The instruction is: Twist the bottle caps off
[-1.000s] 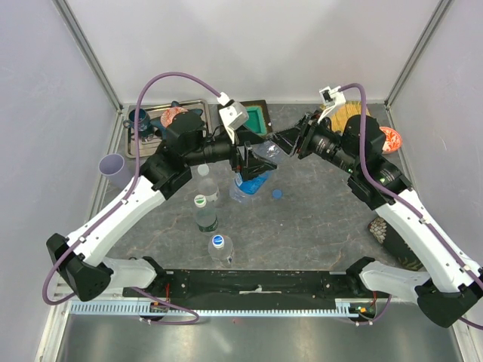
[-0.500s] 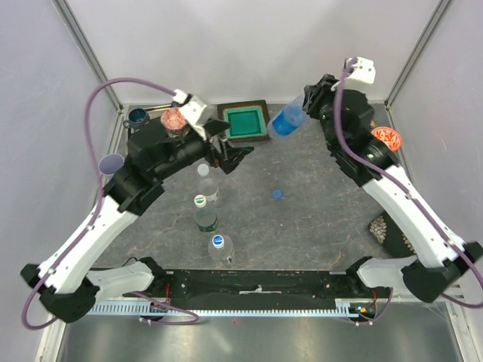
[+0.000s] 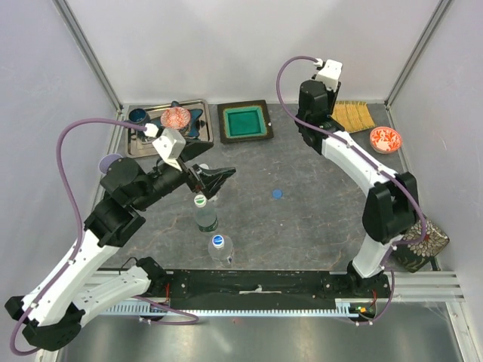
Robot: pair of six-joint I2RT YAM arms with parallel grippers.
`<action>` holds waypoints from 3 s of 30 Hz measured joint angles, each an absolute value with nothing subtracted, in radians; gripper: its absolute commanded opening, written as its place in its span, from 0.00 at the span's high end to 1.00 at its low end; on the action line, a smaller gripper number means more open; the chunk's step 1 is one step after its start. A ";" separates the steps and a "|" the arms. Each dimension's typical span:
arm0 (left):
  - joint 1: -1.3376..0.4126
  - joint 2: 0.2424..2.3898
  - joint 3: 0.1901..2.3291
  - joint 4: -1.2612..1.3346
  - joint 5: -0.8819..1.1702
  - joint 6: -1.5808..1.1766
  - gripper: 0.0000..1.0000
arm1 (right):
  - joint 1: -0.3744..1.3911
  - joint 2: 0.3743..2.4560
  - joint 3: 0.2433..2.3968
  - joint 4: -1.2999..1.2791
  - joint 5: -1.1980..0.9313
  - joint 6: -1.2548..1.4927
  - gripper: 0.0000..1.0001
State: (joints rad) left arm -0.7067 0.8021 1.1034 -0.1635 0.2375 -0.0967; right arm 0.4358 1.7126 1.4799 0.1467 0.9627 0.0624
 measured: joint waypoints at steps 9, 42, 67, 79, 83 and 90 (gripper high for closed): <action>-0.707 0.802 1.057 -0.193 0.228 -0.097 0.00 | 0.385 1.897 1.589 0.126 0.932 0.075 1.00; -0.707 0.812 1.025 -0.208 0.220 -0.096 0.00 | 0.350 1.996 1.631 0.007 0.859 0.244 0.50; -0.707 0.827 1.025 -0.208 0.239 -0.096 0.00 | 0.350 1.996 1.657 -0.117 0.793 0.277 0.10; -0.707 0.827 1.025 -0.209 0.241 -0.096 0.00 | 0.357 1.930 1.662 -0.193 0.730 0.301 0.02; -0.707 0.827 1.025 -0.209 0.239 -0.096 0.00 | 0.382 1.800 1.661 -0.220 0.725 0.306 0.02; -0.707 0.810 1.025 -0.223 0.150 -0.097 0.00 | 0.499 1.451 1.501 -0.200 0.648 0.330 0.04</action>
State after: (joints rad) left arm -0.7067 0.8097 1.0252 -0.2230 0.1497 -0.0967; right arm 0.4992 1.4509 1.5013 -0.2005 0.6483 0.3298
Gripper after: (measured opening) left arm 0.993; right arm 0.973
